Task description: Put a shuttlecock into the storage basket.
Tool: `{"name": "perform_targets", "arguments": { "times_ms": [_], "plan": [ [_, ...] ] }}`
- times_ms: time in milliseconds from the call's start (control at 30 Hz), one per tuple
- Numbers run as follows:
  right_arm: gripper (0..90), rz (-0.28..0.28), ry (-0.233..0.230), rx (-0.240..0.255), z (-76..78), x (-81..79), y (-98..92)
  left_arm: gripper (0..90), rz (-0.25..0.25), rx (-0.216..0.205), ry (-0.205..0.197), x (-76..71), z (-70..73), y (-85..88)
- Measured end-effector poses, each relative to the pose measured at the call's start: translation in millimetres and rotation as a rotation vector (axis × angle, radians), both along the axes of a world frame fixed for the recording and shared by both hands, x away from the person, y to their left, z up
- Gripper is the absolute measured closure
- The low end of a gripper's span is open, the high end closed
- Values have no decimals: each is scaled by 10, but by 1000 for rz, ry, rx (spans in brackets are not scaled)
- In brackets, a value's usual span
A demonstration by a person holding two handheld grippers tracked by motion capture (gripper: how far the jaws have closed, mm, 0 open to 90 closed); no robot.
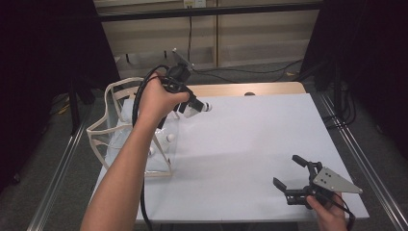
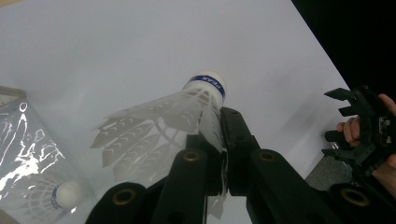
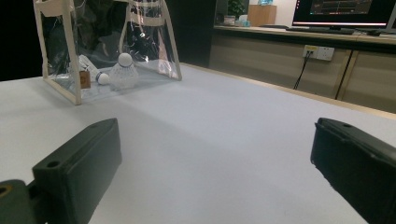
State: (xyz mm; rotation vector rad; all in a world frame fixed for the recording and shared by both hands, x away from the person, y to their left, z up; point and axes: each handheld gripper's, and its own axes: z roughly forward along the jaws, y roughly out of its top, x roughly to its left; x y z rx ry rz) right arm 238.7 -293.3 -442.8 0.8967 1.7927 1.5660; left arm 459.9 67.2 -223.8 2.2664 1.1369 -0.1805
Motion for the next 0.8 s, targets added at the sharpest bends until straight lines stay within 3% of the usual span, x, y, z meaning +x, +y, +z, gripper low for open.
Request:
{"name": "perform_targets", "arguments": {
  "times_ms": [500,800],
  "plan": [
    [14,-1,0,0,0,1,-1,880,12,-1,-11,1,145,81],
    [14,1,-1,-1,1,-1,-5,880,-5,-6,-7,5,196,133]
  ]
}}
